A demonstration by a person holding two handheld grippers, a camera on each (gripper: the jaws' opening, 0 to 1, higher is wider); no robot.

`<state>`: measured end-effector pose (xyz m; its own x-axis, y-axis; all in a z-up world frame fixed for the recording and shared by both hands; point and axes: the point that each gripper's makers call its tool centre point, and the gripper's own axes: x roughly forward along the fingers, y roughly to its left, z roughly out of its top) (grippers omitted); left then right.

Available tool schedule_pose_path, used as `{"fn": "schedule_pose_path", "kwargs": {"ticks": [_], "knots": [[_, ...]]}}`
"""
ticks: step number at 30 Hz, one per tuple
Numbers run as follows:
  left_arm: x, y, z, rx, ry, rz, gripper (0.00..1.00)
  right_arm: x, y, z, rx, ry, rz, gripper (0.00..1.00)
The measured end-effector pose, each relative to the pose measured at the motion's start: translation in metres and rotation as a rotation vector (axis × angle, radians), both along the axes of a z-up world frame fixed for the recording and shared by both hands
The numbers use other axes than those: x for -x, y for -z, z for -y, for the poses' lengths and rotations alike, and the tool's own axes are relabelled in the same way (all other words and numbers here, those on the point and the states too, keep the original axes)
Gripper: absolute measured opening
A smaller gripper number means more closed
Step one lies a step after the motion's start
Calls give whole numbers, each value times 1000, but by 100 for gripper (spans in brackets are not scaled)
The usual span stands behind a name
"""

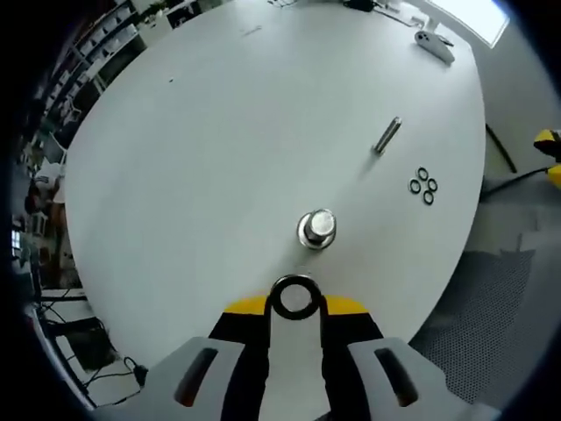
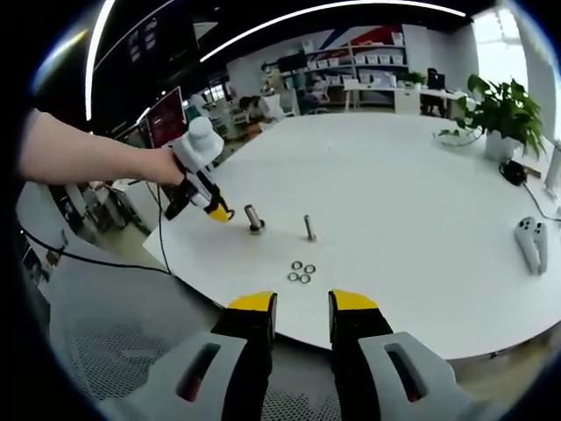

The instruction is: Place the washer onto the threaded stud by aligning its center hole with the stud, sliding it down to the base, and recovering from edge contact or off-axis alignment until the washer reaches the visible bottom stop.

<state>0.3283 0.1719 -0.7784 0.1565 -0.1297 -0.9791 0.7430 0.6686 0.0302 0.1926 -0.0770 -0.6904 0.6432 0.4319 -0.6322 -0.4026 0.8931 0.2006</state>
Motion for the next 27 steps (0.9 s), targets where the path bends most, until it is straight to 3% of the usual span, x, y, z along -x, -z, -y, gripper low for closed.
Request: {"fn": "schedule_pose_path", "kwargs": {"ticks": [9,27], "knots": [[-12,-14,19,21,34,21,19,0,0,0,3,-3,3,26],[-19,-9,44,26,81,1,19,-1,-1,0,0,-3,10,26]]}}
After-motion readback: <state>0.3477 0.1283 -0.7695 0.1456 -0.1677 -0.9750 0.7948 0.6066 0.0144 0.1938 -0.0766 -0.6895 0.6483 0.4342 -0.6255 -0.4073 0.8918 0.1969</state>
